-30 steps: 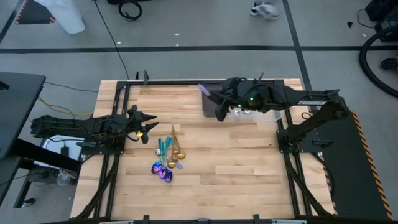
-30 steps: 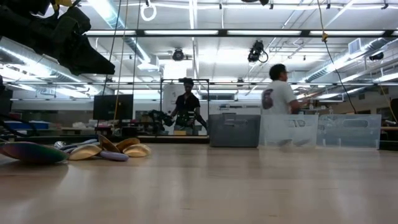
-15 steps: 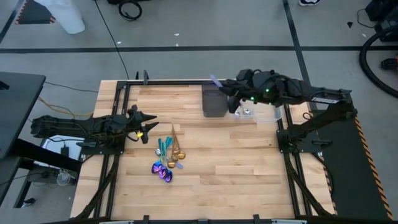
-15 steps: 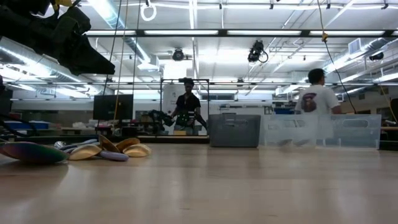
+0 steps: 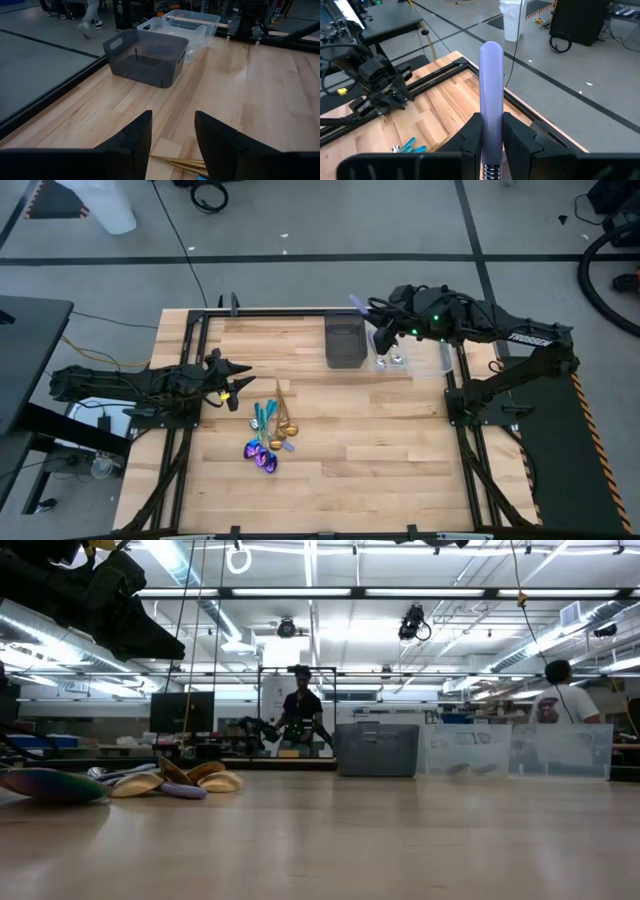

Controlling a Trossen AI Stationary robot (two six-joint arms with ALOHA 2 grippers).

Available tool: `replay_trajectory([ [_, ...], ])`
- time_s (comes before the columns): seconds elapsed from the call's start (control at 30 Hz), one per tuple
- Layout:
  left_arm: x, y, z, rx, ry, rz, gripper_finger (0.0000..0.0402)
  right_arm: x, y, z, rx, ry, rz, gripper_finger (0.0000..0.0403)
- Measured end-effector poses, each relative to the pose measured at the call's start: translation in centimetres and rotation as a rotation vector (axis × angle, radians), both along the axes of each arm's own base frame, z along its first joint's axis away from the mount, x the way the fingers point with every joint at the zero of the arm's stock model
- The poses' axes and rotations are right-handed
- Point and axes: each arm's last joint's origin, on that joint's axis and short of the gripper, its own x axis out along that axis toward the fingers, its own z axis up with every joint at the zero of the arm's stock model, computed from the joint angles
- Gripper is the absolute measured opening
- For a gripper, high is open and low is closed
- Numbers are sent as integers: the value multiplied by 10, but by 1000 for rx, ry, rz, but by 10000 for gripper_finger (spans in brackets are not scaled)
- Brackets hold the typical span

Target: Sort silverware by color (type)

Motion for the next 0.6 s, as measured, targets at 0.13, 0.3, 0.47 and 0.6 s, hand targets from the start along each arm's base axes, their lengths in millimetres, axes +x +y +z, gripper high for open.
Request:
replay_trajectory([
  [0.13,0,0,0,0,0,0,156,-1,-3,-1,10,8,-3,70],
  [0.3,0,0,0,0,0,0,156,-1,-7,-1,20,6,-1,70],
  [0.47,0,0,0,-9,1,3,156,-4,-12,-5,46,46,-28,70],
  [0.6,0,0,-1,-9,2,3,156,-9,-16,-11,70,105,-75,70],
])
